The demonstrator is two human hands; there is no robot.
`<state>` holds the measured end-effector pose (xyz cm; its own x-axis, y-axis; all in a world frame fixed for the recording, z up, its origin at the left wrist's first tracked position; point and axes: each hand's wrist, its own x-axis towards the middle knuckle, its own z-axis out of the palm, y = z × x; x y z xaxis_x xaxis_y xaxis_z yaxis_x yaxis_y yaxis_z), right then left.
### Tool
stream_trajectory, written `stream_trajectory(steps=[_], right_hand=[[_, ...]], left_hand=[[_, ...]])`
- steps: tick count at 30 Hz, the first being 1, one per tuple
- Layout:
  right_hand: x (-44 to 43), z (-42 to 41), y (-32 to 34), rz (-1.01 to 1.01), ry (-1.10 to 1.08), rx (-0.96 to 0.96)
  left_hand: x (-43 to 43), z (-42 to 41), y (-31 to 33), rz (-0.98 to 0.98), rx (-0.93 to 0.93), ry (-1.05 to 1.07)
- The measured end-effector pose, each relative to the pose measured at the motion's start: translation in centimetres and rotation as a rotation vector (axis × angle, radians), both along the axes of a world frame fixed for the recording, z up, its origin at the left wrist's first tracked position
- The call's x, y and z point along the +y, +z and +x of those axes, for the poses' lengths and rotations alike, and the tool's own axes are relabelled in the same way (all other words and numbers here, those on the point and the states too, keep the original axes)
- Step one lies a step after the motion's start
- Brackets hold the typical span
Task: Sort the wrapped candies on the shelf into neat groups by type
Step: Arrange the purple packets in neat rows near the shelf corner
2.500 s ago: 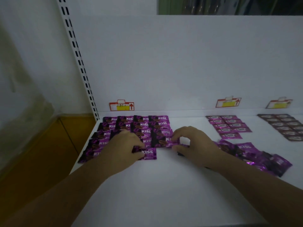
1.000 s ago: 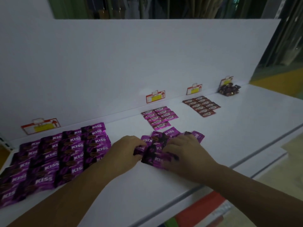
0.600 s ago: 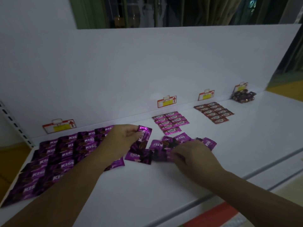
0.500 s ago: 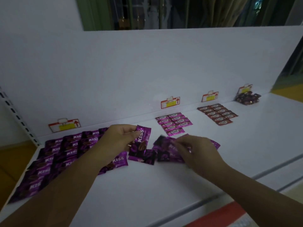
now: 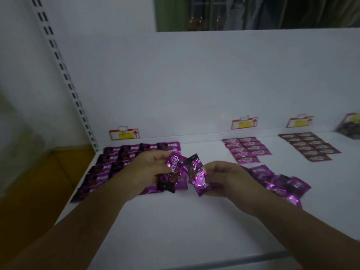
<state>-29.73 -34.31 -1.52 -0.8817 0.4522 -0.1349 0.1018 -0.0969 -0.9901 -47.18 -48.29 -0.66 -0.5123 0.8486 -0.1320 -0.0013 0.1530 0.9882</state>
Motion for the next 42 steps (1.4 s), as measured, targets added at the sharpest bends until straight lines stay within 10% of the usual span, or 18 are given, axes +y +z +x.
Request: stream_trajectory(steps=[28, 42], right_hand=[[-8.3, -8.9, -2.9, 1.171, 0.475, 0.086], [-10.6, -11.0, -4.0, 1.384, 0.185, 0.312]], left_hand=[[-16.6, -6.6, -5.4, -0.276, 1.122, 0.239], [-16.9, -6.2, -6.7, -0.201, 1.079, 0.363]])
